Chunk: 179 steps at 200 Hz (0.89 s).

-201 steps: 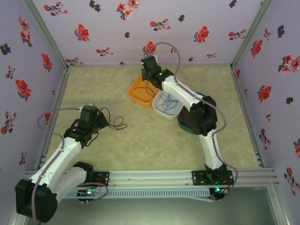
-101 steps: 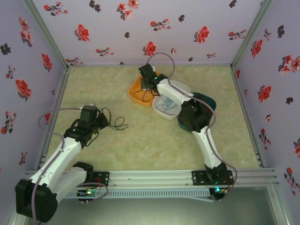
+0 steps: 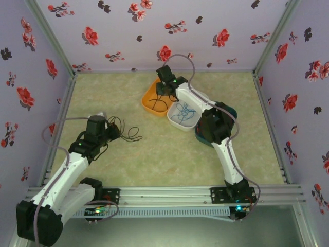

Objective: Untangle the cables

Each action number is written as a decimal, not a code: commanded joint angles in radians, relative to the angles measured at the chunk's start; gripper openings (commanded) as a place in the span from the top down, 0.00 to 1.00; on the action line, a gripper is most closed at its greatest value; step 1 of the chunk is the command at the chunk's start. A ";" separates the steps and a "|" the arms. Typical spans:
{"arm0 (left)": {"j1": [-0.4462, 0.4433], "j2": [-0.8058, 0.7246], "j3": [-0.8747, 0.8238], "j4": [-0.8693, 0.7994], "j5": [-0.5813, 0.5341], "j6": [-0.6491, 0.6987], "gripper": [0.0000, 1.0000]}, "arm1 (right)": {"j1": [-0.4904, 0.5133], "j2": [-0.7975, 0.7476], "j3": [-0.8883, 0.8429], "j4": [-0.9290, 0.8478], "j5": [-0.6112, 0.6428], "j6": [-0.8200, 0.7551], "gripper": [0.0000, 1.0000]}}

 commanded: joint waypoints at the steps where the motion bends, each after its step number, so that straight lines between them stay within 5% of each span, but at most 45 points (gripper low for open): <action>1: 0.008 -0.003 0.034 0.010 0.046 0.039 1.00 | 0.001 -0.118 -0.037 -0.023 -0.017 -0.031 0.51; 79: -0.028 0.192 0.116 -0.045 0.285 0.097 1.00 | 0.028 -0.548 -0.579 0.167 -0.174 -0.029 0.46; 112: -0.092 0.272 0.136 0.004 0.390 0.099 1.00 | 0.088 -0.688 -0.748 0.145 -0.121 -0.028 0.46; 179: -0.148 0.410 0.194 0.015 0.392 0.105 0.71 | 0.179 -0.809 -0.926 0.077 -0.036 0.039 0.46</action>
